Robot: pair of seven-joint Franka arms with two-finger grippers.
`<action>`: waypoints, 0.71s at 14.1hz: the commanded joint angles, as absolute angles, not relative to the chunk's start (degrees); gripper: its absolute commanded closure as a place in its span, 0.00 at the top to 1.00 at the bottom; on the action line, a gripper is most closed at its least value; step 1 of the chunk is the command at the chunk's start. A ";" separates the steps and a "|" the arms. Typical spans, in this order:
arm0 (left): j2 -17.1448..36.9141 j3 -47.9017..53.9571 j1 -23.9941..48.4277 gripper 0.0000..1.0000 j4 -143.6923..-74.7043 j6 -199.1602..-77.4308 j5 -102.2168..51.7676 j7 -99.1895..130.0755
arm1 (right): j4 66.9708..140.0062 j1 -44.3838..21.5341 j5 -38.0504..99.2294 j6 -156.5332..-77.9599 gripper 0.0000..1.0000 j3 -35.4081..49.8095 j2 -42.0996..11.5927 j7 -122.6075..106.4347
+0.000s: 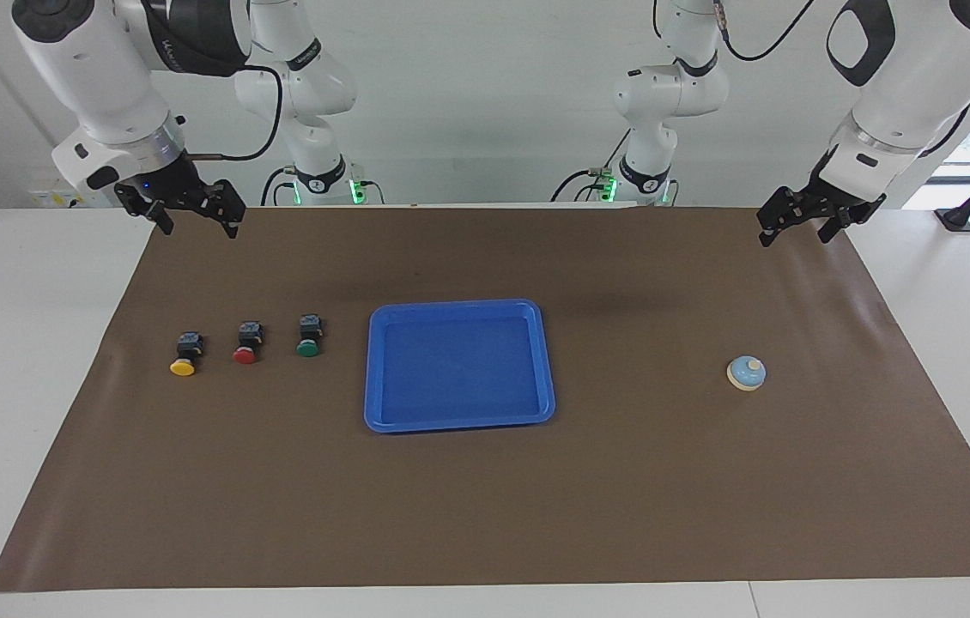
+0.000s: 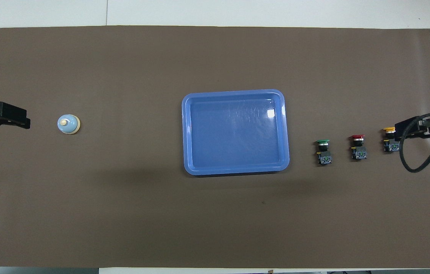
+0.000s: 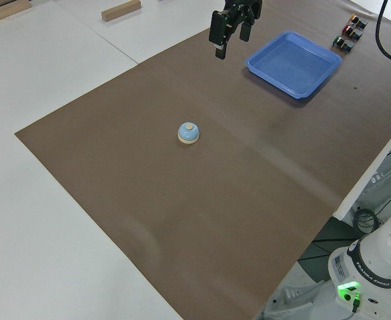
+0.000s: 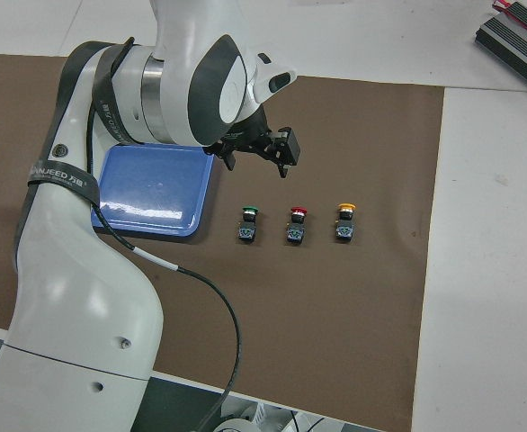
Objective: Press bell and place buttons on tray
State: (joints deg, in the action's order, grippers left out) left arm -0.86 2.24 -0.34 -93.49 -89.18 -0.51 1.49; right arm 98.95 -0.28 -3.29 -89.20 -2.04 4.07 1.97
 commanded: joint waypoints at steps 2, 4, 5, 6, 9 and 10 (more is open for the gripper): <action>-1.14 2.11 -0.35 1.00 -93.52 -88.07 0.35 2.29 | 99.05 0.18 -3.34 -91.41 1.00 -1.76 4.40 0.70; -1.14 2.11 -0.35 1.00 -93.52 -88.15 0.35 2.29 | 99.05 0.18 -3.34 -91.58 1.00 -1.76 4.39 0.70; -1.14 2.20 -0.35 1.00 -93.52 -88.42 0.35 2.29 | 99.14 0.18 -3.34 -92.37 1.00 -1.76 4.39 0.70; -1.14 2.28 -0.35 1.00 -93.60 -88.85 0.35 2.02 | 99.14 0.18 -3.34 -92.90 1.00 -1.76 4.39 0.62; -1.23 2.20 -0.09 1.00 -93.60 -88.77 0.35 2.28 | 99.58 0.26 -3.34 -92.90 1.00 -1.76 4.57 -0.52; -1.23 2.20 0.00 1.00 -93.69 -88.86 0.35 2.29 | 100.02 0.70 -3.34 -93.77 1.00 -1.76 4.57 -3.22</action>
